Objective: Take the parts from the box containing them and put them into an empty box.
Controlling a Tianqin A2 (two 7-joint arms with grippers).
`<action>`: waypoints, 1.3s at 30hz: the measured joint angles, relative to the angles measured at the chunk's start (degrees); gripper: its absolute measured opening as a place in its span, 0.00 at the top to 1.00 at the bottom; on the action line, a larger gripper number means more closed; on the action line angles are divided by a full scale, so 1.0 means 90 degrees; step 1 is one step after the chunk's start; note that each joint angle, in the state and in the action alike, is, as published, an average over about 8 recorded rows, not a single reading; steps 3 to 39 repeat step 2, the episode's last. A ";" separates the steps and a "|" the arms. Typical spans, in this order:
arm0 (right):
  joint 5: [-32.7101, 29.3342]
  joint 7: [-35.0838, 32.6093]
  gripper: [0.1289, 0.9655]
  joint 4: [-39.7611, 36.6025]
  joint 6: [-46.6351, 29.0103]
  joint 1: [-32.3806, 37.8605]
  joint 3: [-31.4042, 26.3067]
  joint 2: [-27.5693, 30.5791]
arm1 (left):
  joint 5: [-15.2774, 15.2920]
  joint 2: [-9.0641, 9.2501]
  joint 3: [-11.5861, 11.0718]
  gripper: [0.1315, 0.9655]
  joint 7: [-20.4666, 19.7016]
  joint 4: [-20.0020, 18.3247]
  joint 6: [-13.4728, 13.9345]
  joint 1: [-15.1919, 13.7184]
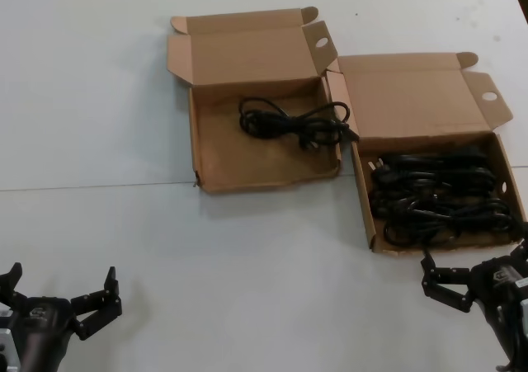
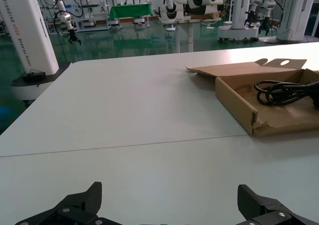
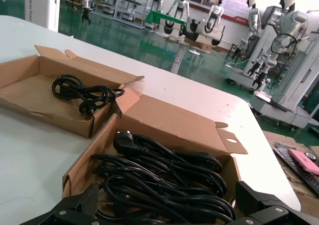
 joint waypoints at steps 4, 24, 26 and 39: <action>0.0000 0.0000 0.00 0.0000 0.0000 0.0000 0.0000 0.0000 | 0.0000 0.0000 0.0000 0.00 0.0000 0.0000 0.0000 0.0000; 0.0000 0.0000 0.00 0.0000 0.0000 0.0000 0.0000 0.0000 | 0.0000 0.0000 0.0000 0.00 0.0000 0.0000 0.0000 0.0000; 0.0000 0.0000 0.00 0.0000 0.0000 0.0000 0.0000 0.0000 | 0.0000 0.0000 0.0000 0.00 0.0000 0.0000 0.0000 0.0000; 0.0000 0.0000 0.00 0.0000 0.0000 0.0000 0.0000 0.0000 | 0.0000 0.0000 0.0000 0.00 0.0000 0.0000 0.0000 0.0000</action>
